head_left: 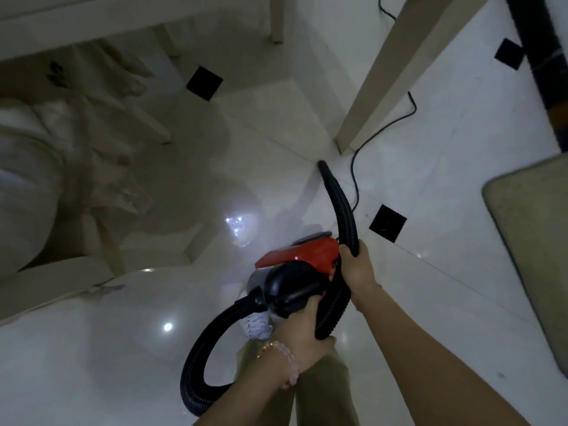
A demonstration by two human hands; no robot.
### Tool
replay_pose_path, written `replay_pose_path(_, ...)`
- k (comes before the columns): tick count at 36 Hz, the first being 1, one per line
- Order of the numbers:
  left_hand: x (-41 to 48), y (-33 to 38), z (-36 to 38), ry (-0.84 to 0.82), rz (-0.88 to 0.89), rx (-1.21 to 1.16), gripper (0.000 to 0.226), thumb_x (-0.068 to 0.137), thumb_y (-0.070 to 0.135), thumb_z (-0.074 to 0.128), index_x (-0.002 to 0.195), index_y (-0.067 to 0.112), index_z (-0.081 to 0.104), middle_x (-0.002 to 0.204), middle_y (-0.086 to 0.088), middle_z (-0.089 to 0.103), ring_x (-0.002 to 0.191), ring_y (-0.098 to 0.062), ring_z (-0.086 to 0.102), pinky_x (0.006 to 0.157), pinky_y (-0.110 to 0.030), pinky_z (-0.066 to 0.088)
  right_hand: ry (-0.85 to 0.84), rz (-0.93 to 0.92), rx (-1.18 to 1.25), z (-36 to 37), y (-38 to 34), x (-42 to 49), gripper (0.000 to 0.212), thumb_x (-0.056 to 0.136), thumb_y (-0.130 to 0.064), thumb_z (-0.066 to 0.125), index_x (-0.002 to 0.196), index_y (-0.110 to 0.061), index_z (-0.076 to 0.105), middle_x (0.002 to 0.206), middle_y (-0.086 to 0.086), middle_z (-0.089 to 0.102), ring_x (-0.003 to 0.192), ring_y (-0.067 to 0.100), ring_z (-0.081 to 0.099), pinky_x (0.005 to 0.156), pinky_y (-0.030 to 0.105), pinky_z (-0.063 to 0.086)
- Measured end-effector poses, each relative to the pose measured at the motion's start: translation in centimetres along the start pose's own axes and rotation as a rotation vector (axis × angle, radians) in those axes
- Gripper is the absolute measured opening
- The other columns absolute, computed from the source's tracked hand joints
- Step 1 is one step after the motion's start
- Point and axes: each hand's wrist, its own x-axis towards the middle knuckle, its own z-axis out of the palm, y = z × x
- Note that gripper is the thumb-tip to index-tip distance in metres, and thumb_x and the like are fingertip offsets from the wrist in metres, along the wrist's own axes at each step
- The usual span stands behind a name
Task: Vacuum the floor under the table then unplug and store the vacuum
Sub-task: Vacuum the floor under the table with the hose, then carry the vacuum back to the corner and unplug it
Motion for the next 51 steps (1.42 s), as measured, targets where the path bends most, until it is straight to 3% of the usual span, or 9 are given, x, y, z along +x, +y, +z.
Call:
replay_pose_path(3,-0.4,0.6,0.5,-0.091,0.005,0.050,0.059,0.085,0.032,0.060,0.135,0.021,0.032,0.118,-0.004,0.058,0.105,-0.018,0.058,0.093,-0.033,0.049,0.068,-0.001,0.086,-1.8,1.4,-1.1,0.030,0.101,-0.025,0.042,0.128,-0.014,0.047,0.086,0.009,0.058,0.063,0.020,0.054,0.060,0.034,0.051)
replay_pose_path(7,-1.1,1.4,1.7,-0.160,0.018,0.143,0.054,0.085,0.035,0.060,0.131,0.023,0.035,0.113,-0.004,0.062,0.101,-0.020,0.061,0.088,-0.039,0.052,0.148,0.013,0.122,-4.4,3.8,-2.3,0.040,0.101,-0.030,0.041,0.139,-0.017,0.041,0.107,0.009,0.057,0.087,0.023,0.055,0.090,0.046,0.051)
replay_pose_path(13,-1.8,2.6,5.3,-0.064,0.107,0.318,0.052,0.089,0.033,0.052,0.136,0.029,0.030,0.108,-0.003,0.066,0.094,-0.019,0.063,0.070,-0.027,0.046,0.201,-0.026,0.247,-7.8,6.3,-3.7,0.045,0.101,-0.035,0.040,0.144,-0.024,0.035,0.112,0.006,0.051,0.099,0.026,0.053,0.098,0.058,0.047)
replay_pose_path(19,-2.0,3.3,8.8,-0.091,0.145,0.411,0.059,0.090,0.031,0.050,0.142,0.027,0.021,0.115,0.000,0.063,0.099,-0.018,0.062,0.082,-0.031,0.050,0.183,-0.090,0.369,-11.1,8.3,-5.0,0.032,0.101,-0.032,0.042,0.132,-0.030,0.046,0.079,0.004,0.056,0.057,0.011,0.055,0.055,0.029,0.054)
replay_pose_path(31,0.2,5.6,12.1,-0.345,0.094,0.511,0.060,0.089,0.027,0.058,0.141,0.019,0.030,0.122,-0.008,0.061,0.108,-0.021,0.060,0.085,-0.027,0.046,0.266,0.067,0.586,-15.7,12.8,-4.0,0.028,0.100,-0.030,0.042,0.127,-0.023,0.046,0.082,0.004,0.052,0.055,0.014,0.054,0.059,0.032,0.051)
replay_pose_path(39,5.8,6.3,10.6,-0.431,-0.108,0.153,0.026,0.094,0.033,0.052,0.112,0.014,0.057,0.086,-0.005,0.063,0.073,-0.021,0.061,0.067,-0.030,0.051,0.209,0.080,0.673,-16.1,15.4,-1.8,0.014,0.098,-0.030,0.044,0.110,-0.024,0.049,0.072,0.004,0.050,0.046,0.011,0.055,0.049,0.028,0.050)
replay_pose_path(43,10.4,3.9,8.3,-0.077,0.098,0.622,0.022,0.090,0.016,0.054,0.109,0.008,0.060,0.104,-0.014,0.067,0.091,-0.030,0.061,0.077,-0.032,0.046,0.170,0.104,0.666,-14.3,16.6,-0.9,0.029,0.099,-0.033,0.044,0.126,-0.022,0.047,0.081,0.004,0.053,0.069,0.021,0.054,0.068,0.037,0.052)
replay_pose_path(45,12.6,2.7,7.2,-0.005,0.162,0.732,0.027,0.088,0.016,0.053,0.114,0.009,0.058,0.109,-0.015,0.063,0.093,-0.029,0.057,0.076,-0.032,0.044,0.152,0.109,0.723,-13.5,17.2,-0.5,0.028,0.099,-0.031,0.045,0.126,-0.022,0.047,0.076,0.003,0.052,0.061,0.017,0.055,0.060,0.033,0.053)
replay_pose_path(51,18.2,0.1,6.9,-0.225,0.253,1.133,0.074,0.091,0.033,0.053,0.149,0.005,0.015,0.158,-0.012,0.016,0.145,-0.026,0.016,0.118,-0.038,0.015,0.129,0.149,0.829,-11.8,18.8,0.7,0.028,0.101,-0.027,0.044,0.127,-0.020,0.045,0.074,0.006,0.046,0.049,0.013,0.052,0.048,0.026,0.051)
